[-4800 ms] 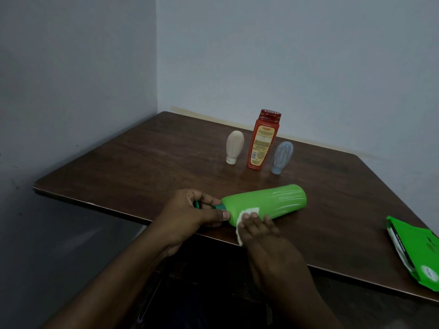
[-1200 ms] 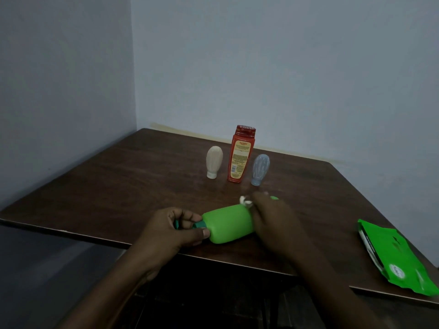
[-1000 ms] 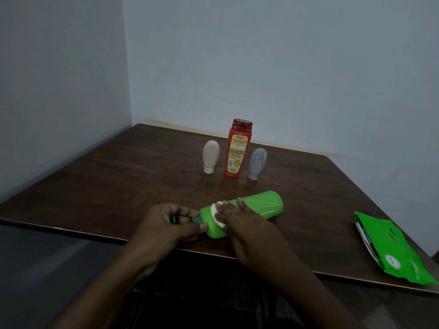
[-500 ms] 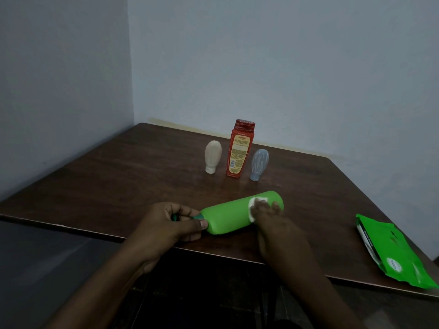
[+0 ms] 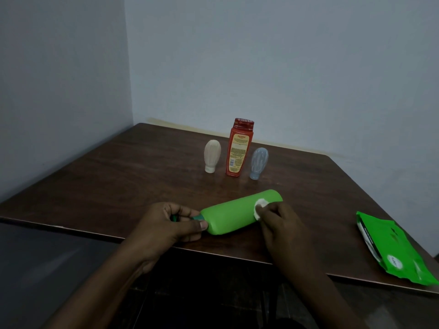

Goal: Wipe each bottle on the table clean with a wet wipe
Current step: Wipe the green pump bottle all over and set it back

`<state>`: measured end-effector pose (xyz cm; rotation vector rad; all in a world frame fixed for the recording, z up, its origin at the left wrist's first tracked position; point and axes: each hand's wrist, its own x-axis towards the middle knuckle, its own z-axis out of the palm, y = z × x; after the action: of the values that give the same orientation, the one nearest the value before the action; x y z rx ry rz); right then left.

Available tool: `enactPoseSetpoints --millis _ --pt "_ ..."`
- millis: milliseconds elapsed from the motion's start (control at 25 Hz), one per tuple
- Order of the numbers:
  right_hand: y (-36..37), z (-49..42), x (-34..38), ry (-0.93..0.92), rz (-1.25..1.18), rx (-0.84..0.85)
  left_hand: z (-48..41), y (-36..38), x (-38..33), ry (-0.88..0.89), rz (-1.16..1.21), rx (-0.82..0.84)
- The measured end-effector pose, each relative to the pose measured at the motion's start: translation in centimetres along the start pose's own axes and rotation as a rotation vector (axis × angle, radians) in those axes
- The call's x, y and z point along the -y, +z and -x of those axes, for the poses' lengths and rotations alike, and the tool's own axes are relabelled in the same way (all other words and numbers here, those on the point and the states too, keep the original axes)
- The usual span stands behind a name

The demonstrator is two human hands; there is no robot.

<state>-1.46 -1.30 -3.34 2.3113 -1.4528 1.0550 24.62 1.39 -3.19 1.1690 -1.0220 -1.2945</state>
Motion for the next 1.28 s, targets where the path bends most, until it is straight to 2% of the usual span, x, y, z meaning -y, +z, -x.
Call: enactPoseSetpoints --millis 200,280,360,440,560,640,800,880,960,1120,1200,1280 --pt "0.6 -2.3 -4.0 0.245 -0.061 -0.058 -0.1 -0.1 0.1 -0.005 -0.002 0.004" --pt "0.6 -1.4 -1.7 0.208 -0.073 -0.035 -0.1 -0.2 0.2 -0.013 0.0 0.001" --pt "0.3 0.2 1.0 0.085 -0.124 0.052 -0.1 -0.2 0.1 -0.018 -0.005 -0.003" --pt "-0.5 0.3 0.8 0.024 -0.167 0.094 -0.1 -0.1 0.2 -0.013 -0.016 -0.011" --pt "-0.4 -1.8 -3.0 0.17 -0.113 0.028 -0.1 0.0 0.2 -0.013 -0.026 -0.011" --pt "0.0 -2.2 -3.0 0.224 -0.075 -0.014 0.0 0.0 0.2 -0.013 -0.017 -0.011" --pt "0.1 0.5 3.2 0.018 -0.149 0.081 -0.1 -0.2 0.1 -0.003 -0.02 -0.022" --pt "-0.5 0.9 3.7 -0.059 -0.205 0.159 -0.1 -0.2 0.3 -0.001 -0.029 -0.017" --pt "-0.2 -0.3 1.1 -0.004 -0.174 0.116 -0.1 -0.3 0.3 -0.002 -0.026 -0.021" --pt "0.5 -2.9 -4.4 0.255 -0.06 -0.027 -0.2 0.0 0.5 -0.004 -0.037 -0.012" --pt "0.8 -2.3 -2.6 0.236 -0.015 -0.046 -0.3 0.0 0.5 -0.008 -0.035 -0.014" --pt "1.0 -0.5 1.0 0.089 -0.037 -0.017 -0.3 -0.2 0.4 -0.004 -0.036 -0.01"
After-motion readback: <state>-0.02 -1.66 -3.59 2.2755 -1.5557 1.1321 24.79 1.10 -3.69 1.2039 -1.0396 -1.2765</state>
